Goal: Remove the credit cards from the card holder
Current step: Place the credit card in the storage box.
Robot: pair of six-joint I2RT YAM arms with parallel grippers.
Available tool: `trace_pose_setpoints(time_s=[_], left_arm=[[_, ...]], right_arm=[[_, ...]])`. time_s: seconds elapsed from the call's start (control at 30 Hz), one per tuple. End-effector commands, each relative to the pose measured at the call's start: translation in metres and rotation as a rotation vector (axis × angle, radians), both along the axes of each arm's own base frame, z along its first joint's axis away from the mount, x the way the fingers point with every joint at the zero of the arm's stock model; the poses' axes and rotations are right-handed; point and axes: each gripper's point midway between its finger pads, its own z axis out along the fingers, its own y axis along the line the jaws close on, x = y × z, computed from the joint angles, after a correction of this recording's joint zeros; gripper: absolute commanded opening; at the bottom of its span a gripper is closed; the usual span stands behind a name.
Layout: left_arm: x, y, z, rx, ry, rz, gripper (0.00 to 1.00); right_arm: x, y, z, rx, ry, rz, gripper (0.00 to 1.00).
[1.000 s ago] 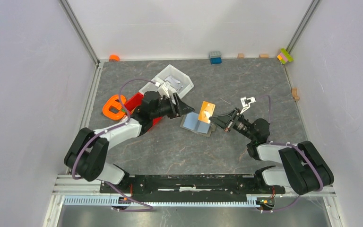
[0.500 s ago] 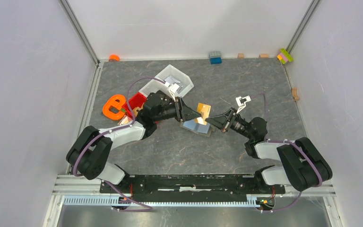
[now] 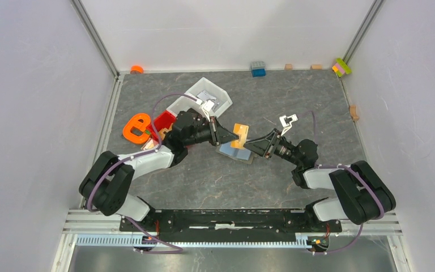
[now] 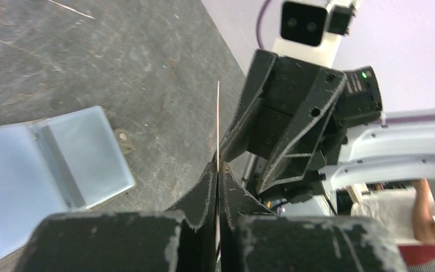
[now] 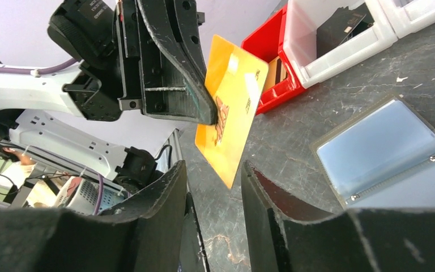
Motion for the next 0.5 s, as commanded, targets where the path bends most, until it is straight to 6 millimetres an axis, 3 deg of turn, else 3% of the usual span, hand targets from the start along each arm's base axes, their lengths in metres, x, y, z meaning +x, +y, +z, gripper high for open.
trace_pose_setpoints(time_s=[0.0,0.1,0.2,0.47], left_arm=[[0.025,0.024,0.003,0.084,-0.042,0.205,0.02],[0.045,0.058,-0.013,0.168,0.003,0.392,0.02],[0.058,0.091,-0.015,0.176,0.019,0.564,0.02],[0.071,0.178,-0.025,0.315,0.039,1.004,0.02]], right_arm=[[0.006,-0.001,0.012,-0.01,-0.074,-0.03,0.46],[0.007,-0.002,0.012,-0.022,-0.078,-0.042,0.47],[0.008,-0.004,0.01,-0.031,-0.081,-0.056,0.47],[0.004,-0.003,0.018,-0.004,-0.081,-0.042,0.47]])
